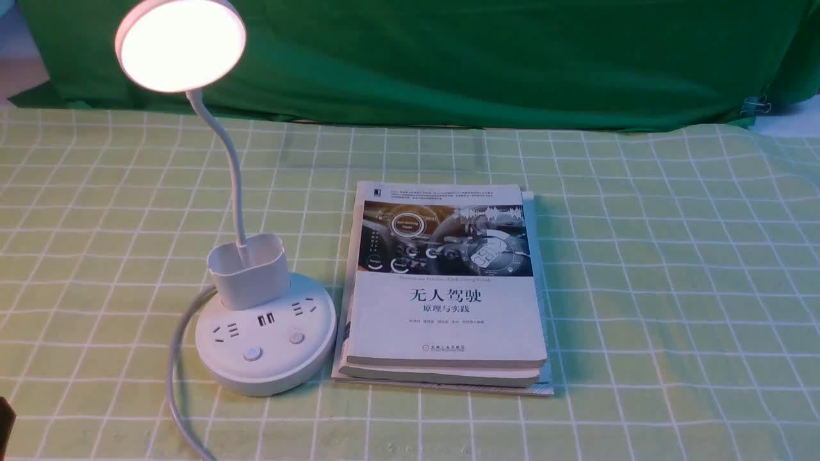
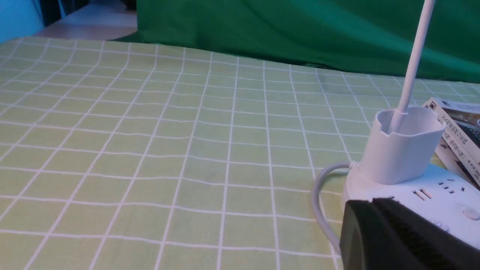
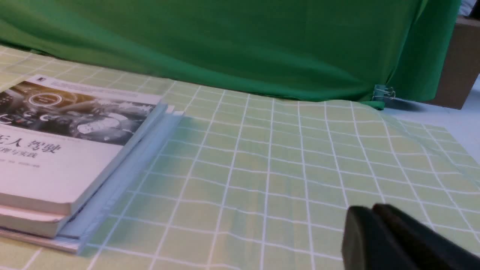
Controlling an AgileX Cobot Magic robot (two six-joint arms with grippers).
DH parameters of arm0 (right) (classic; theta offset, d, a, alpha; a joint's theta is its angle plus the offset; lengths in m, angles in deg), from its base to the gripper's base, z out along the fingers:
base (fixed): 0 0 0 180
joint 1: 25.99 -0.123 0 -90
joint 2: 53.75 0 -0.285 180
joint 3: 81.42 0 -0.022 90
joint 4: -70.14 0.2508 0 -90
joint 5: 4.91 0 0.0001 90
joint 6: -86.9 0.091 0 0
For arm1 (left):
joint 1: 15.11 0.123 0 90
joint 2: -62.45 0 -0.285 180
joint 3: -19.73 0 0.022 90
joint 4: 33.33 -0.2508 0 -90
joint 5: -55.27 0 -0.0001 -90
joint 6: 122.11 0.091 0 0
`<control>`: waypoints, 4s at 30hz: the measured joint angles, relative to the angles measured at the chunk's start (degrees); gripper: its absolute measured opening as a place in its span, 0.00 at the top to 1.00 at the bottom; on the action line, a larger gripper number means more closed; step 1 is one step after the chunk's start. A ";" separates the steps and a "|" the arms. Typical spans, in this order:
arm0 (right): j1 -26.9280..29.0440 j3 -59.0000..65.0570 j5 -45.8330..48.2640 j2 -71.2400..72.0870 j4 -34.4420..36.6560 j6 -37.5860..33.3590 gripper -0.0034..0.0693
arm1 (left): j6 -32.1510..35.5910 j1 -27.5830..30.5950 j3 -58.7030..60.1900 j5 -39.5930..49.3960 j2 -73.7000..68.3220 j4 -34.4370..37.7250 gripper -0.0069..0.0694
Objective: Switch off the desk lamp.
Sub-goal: Use the left arm to press the button switch on the lamp holder
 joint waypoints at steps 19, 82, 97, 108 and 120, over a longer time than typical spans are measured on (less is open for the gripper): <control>0.00 0.00 0.00 0.00 0.00 0.00 0.91 | 0.00 0.00 0.00 0.00 0.00 -0.01 0.91; 0.00 0.00 -0.02 0.00 0.00 0.00 0.91 | -0.71 -30.74 -64.62 32.26 -97.63 -3.55 0.91; 0.00 0.00 -0.02 0.00 0.00 0.00 0.91 | -4.17 -29.75 -67.67 29.45 -104.14 -7.48 0.91; 0.00 0.00 0.07 0.00 0.00 0.00 0.91 | -5.18 -29.75 -68.06 31.84 -103.13 -7.48 0.91; 0.00 0.00 0.07 0.00 0.00 0.00 0.91 | -5.80 -29.75 -68.06 32.78 -103.52 -7.48 0.91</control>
